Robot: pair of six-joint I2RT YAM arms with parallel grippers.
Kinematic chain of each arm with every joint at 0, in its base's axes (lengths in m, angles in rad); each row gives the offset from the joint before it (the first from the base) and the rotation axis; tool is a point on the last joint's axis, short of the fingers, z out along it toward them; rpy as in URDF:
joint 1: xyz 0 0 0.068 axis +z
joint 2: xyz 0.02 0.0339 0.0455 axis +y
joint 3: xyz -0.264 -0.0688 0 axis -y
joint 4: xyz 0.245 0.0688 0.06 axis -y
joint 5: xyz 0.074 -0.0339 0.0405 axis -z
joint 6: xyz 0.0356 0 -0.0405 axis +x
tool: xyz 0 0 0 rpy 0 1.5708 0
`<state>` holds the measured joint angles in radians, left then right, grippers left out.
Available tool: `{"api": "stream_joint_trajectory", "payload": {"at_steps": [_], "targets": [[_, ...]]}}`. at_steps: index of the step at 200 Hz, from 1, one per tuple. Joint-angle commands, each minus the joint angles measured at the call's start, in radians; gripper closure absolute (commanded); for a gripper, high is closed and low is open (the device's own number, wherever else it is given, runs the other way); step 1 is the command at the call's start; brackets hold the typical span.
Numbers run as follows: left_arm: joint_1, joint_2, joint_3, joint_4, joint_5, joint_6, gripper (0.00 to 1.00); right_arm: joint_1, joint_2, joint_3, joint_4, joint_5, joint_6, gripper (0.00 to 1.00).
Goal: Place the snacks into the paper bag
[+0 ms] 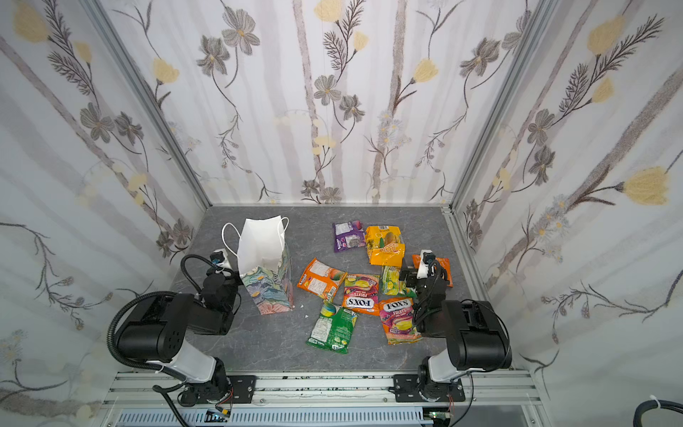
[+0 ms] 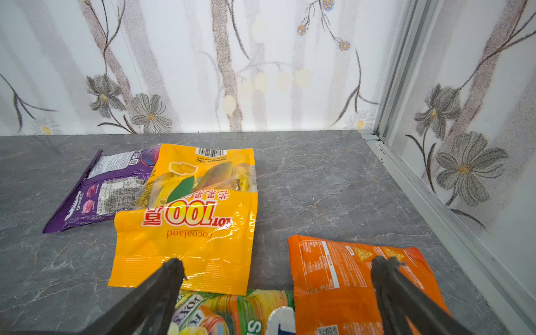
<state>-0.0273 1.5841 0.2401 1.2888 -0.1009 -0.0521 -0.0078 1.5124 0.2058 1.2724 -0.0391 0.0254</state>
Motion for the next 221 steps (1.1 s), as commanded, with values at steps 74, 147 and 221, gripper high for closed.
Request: {"api": "stream_joint_trajectory", "payload": {"at_steps": [74,147,221], "targets": [[0.0,0.001,0.008,0.035,-0.006,0.003,0.0,-0.006,0.004,0.006,0.027,0.0,0.012,0.0],[0.0,0.002,0.006,0.037,-0.008,0.006,0.0,0.006,0.001,0.0,0.034,0.008,-0.005,0.01],[-0.002,-0.06,0.0,0.003,-0.086,-0.025,0.0,0.02,-0.007,0.0,0.025,0.056,-0.008,0.0]]}}
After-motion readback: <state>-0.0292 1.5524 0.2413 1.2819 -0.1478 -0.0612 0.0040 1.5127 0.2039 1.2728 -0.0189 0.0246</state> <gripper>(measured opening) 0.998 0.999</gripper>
